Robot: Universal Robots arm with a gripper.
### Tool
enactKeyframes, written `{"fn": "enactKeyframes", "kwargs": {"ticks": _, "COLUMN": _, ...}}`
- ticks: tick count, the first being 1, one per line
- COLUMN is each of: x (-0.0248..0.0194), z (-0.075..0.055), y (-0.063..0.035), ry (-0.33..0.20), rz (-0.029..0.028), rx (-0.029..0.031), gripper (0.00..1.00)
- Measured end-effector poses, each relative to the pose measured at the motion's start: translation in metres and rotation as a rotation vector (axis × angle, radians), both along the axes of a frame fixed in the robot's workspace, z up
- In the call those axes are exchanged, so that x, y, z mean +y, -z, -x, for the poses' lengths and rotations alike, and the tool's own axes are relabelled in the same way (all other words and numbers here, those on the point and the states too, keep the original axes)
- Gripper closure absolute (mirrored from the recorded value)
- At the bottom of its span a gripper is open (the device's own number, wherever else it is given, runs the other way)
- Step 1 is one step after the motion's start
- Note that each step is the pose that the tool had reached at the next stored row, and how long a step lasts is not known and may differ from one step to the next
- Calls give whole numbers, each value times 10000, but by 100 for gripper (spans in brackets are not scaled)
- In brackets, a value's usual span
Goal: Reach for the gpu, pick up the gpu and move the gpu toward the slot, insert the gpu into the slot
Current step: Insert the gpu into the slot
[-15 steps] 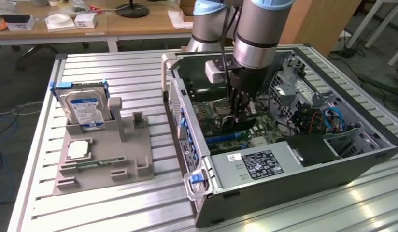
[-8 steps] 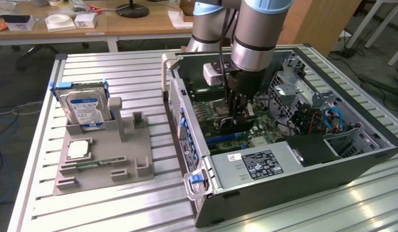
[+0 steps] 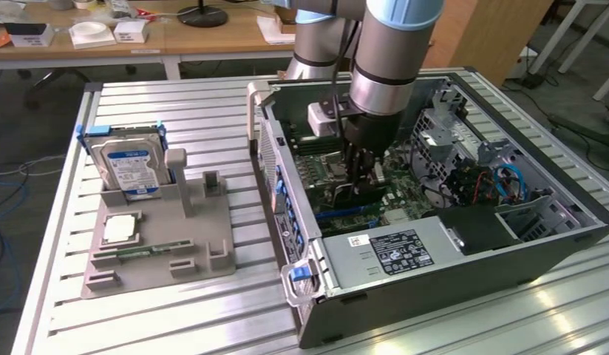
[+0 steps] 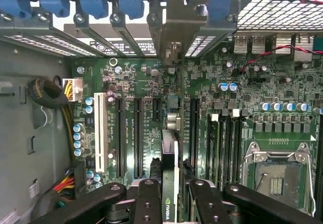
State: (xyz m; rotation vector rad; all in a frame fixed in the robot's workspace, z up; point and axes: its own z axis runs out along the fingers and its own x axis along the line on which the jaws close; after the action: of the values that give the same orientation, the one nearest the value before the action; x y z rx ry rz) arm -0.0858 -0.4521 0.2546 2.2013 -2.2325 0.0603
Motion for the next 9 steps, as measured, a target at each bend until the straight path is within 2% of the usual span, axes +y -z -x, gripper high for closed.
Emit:
{"fn": "enactKeyframes", "kwargs": {"ticks": 4, "x": 0, "z": 7, "y": 46, "ry": -1, "rz": 1, "rx": 1, "gripper": 74}}
{"fn": "enactKeyframes", "kwargs": {"ticks": 9, "x": 0, "z": 8, "y": 49, "ry": 0, "rz": 1, "rx": 0, "gripper": 74}}
